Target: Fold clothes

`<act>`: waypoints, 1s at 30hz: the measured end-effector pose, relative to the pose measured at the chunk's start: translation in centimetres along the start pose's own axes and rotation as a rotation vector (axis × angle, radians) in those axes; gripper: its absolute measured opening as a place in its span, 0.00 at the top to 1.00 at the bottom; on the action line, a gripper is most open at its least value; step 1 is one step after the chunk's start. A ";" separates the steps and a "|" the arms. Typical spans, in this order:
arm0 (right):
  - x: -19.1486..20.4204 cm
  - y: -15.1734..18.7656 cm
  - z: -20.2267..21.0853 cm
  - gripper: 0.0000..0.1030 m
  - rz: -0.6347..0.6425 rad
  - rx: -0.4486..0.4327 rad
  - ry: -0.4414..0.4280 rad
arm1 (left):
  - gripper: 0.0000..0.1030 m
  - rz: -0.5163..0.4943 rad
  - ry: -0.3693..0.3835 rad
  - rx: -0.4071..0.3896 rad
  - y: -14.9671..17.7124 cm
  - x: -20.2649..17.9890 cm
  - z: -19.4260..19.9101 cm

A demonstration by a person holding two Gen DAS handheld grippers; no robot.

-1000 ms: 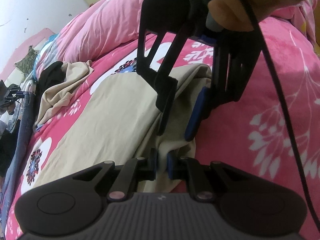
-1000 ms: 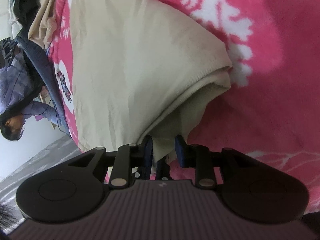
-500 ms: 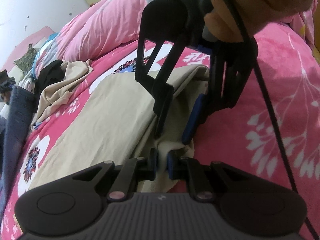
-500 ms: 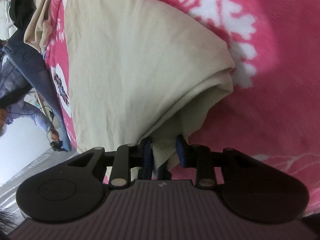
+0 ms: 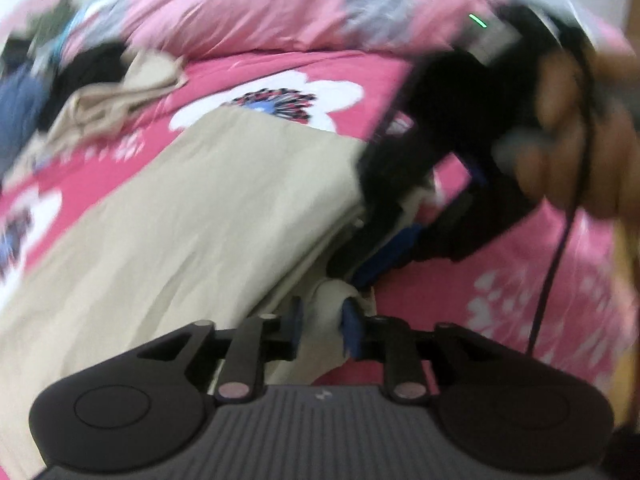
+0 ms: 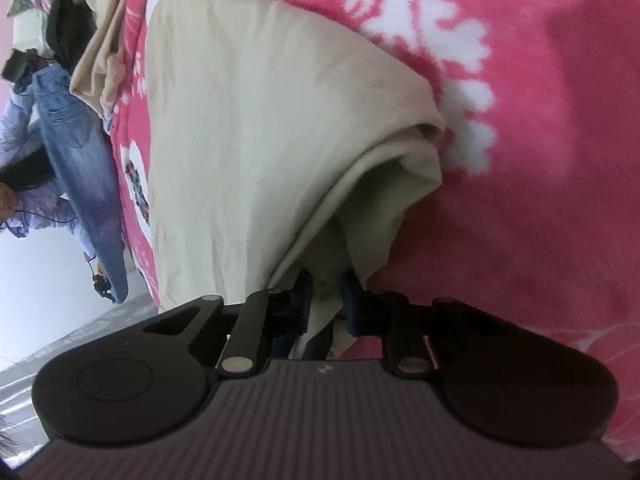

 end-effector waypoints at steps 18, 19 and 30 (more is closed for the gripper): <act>4.8 0.9 1.6 0.98 0.877 -0.212 0.108 | 0.77 0.201 0.007 0.099 -0.8 1.7 -3.3; 5.0 1.0 1.7 0.98 0.920 -0.224 0.112 | 0.78 0.200 -0.003 0.099 -0.8 1.7 -3.4; 1.9 -1.1 3.4 0.94 0.595 -0.239 0.015 | 0.90 0.037 -0.171 0.028 -0.5 0.1 -3.3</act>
Point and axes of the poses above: each gripper's, at about its wrist camera, not at the fingertips, and z roughly against the way its jaws point, x to its left, y to its underside, the point moved 10 cm from there along -z, roughly the way its jaws point, and after that the axes turned 14 degrees about z, right-handed, at the moved point
